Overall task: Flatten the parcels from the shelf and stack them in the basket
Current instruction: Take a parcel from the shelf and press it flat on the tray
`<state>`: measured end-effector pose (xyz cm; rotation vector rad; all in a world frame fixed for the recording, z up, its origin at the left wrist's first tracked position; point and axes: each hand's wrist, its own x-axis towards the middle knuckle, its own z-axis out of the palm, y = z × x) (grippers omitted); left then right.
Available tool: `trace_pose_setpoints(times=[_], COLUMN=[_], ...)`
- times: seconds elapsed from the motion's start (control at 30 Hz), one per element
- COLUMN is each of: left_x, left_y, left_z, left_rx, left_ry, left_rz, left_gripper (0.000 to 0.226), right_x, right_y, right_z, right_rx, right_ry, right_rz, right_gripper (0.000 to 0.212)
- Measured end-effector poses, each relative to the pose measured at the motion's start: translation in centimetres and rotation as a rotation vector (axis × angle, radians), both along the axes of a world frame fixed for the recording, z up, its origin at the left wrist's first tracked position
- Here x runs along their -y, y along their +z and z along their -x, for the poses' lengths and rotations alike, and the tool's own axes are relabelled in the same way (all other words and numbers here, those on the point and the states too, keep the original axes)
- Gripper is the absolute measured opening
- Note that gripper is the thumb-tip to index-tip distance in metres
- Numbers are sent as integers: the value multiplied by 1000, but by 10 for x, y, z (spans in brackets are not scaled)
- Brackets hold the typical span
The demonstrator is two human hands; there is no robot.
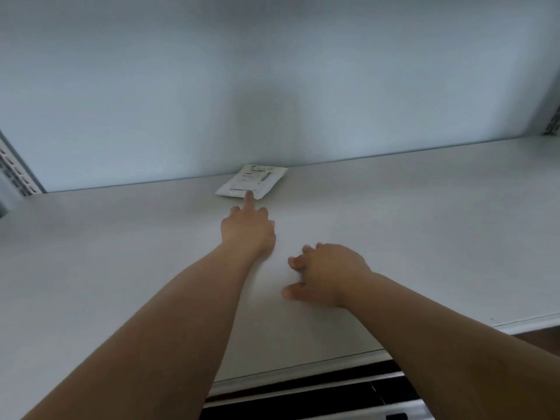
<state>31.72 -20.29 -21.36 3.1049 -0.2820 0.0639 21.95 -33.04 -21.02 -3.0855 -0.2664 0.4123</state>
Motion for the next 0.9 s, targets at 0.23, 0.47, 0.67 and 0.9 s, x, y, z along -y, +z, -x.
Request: trace_pose_setpoints(times=[0.23,0.47,0.67,0.9], left_x=[14,18,4,-59], left_y=[-13,-10,-1,3], left_z=[-36,-37,26,177], left_rx=[-88,-32,2,-40], left_ry=[64,76,-72,-175], left_rz=[-102,-118,-19,60], left_gripper=[53,56,48,41], right_x=[-5,-4,-3,-1], right_y=[8,-1,-4,18], right_z=[-3,1,10,64], right_rx=[151,209,138,78], right_ry=[-56,-26,-2,-244], right_rz=[-19,-4,12,-388], right_gripper=[49,45,49,42])
